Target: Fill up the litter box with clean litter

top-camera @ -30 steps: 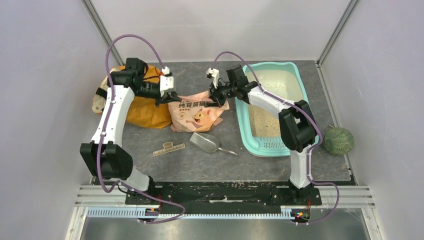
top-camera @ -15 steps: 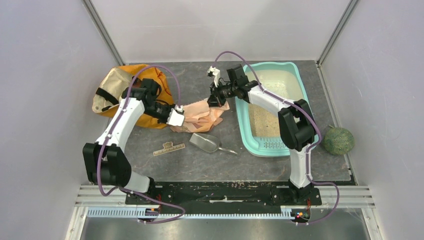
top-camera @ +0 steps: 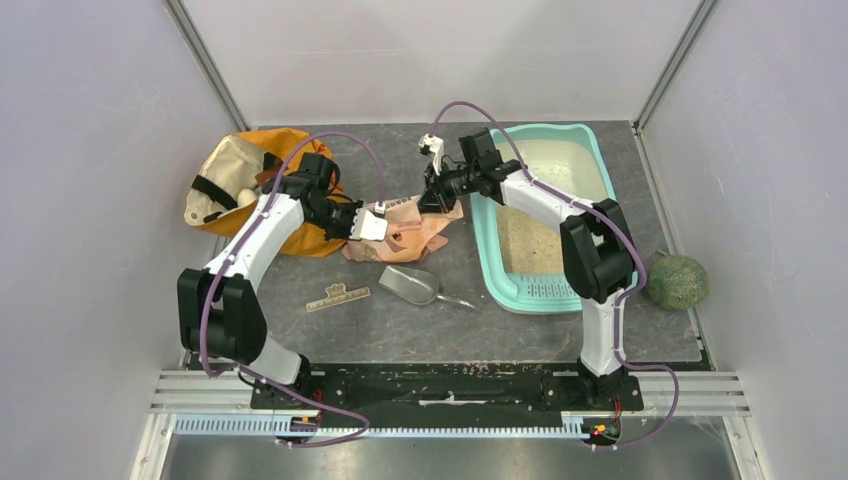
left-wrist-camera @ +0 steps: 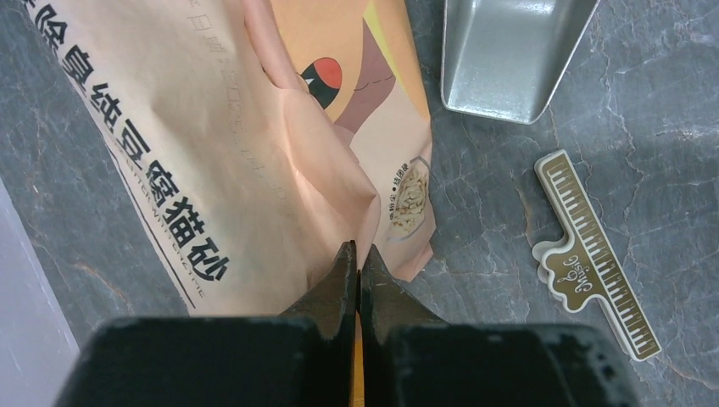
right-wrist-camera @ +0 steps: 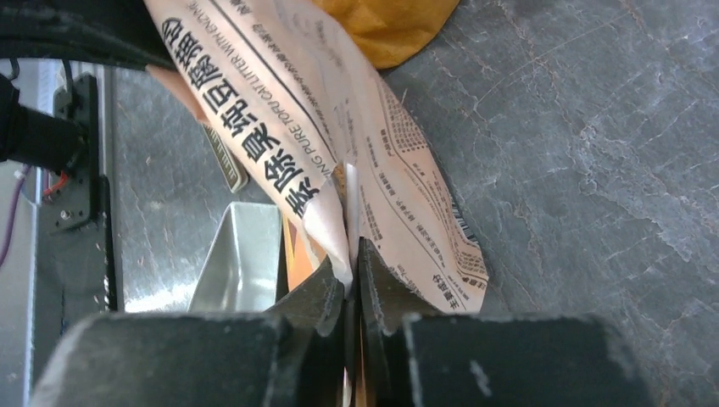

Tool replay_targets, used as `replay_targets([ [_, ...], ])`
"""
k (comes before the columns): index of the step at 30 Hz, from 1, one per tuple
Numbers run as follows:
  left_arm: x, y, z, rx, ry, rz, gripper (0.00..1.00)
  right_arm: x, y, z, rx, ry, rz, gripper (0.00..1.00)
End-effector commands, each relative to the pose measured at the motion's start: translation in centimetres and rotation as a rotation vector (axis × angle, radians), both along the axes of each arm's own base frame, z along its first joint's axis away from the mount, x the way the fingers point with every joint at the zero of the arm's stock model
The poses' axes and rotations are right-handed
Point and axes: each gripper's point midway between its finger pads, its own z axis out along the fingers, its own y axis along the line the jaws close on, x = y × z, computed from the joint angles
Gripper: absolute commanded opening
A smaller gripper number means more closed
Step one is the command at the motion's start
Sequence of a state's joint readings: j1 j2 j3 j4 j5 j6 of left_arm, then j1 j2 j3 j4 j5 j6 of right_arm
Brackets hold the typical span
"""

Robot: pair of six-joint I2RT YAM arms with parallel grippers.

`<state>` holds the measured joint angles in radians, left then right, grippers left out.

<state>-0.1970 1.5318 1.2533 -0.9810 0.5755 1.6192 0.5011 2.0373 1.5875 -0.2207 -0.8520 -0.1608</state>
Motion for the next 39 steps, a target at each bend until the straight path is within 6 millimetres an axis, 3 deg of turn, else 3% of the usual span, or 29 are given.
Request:
replay_targets([
  [1,-0.2,1.6,-0.7,0.063,-0.012,0.062,0.02,-1.6,-0.9,3.6,0.037,-0.110,0.110,0.23],
  [5,-0.2,1.6,-0.7,0.067,-0.056,0.024,0.02,-3.1,-1.5,3.5,0.016,-0.140,0.188,0.57],
  [7,0.0,1.5,-0.6,0.064,-0.077,0.018,0.02,-3.2,-1.9,3.4,-0.003,-0.159,0.205,0.68],
  [12,0.5,1.3,-0.3,0.056,-0.105,0.012,0.02,-2.7,-2.0,3.7,-0.027,-0.189,0.231,0.81],
  [19,-0.3,1.2,-0.7,0.059,-0.135,-0.057,0.02,-0.5,0.2,6.4,0.049,-0.152,0.166,0.84],
  [30,-0.1,1.6,-0.8,0.068,-0.131,-0.045,0.02,-1.1,3.2,3.2,-0.004,-0.155,0.231,0.75],
  [33,-0.1,1.6,-0.6,0.067,-0.138,-0.045,0.02,-0.7,3.5,2.6,-0.015,-0.161,0.228,0.65],
  [39,-0.4,1.9,-0.8,0.078,-0.136,-0.051,0.02,-0.5,3.9,1.9,-0.034,-0.175,0.228,0.30],
])
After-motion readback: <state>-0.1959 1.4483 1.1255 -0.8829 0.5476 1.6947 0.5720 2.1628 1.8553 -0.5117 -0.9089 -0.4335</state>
